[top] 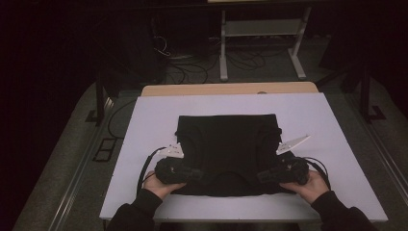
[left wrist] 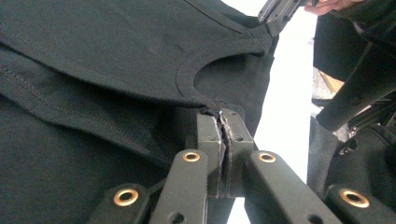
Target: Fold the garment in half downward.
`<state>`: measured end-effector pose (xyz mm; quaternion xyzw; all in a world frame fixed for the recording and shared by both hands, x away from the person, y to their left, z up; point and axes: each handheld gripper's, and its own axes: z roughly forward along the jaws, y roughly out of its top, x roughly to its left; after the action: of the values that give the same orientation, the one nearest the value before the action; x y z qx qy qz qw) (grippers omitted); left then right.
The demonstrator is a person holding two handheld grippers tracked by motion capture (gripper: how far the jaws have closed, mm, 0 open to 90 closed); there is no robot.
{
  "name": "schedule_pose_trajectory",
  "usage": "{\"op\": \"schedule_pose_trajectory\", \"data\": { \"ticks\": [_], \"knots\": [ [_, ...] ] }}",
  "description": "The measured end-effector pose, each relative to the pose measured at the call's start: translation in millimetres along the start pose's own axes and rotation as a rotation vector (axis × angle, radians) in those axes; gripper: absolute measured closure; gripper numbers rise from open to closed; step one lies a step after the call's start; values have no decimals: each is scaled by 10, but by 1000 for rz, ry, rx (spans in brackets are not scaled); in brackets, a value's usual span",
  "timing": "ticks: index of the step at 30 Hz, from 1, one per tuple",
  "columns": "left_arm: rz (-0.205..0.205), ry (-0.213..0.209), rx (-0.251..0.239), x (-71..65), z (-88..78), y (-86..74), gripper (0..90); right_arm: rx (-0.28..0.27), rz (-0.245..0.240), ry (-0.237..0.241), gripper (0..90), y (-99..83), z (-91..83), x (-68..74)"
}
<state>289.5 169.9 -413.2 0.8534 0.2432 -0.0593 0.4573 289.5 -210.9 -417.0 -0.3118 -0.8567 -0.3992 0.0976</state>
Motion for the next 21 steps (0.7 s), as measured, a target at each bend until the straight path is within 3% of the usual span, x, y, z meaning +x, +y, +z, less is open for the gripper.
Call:
{"op": "schedule_pose_trajectory", "data": {
  "ticks": [21],
  "knots": [
    [15,-46,66,-198,-4,-145,863,54,-13,52,814,-149,0,182]
  ]
}}
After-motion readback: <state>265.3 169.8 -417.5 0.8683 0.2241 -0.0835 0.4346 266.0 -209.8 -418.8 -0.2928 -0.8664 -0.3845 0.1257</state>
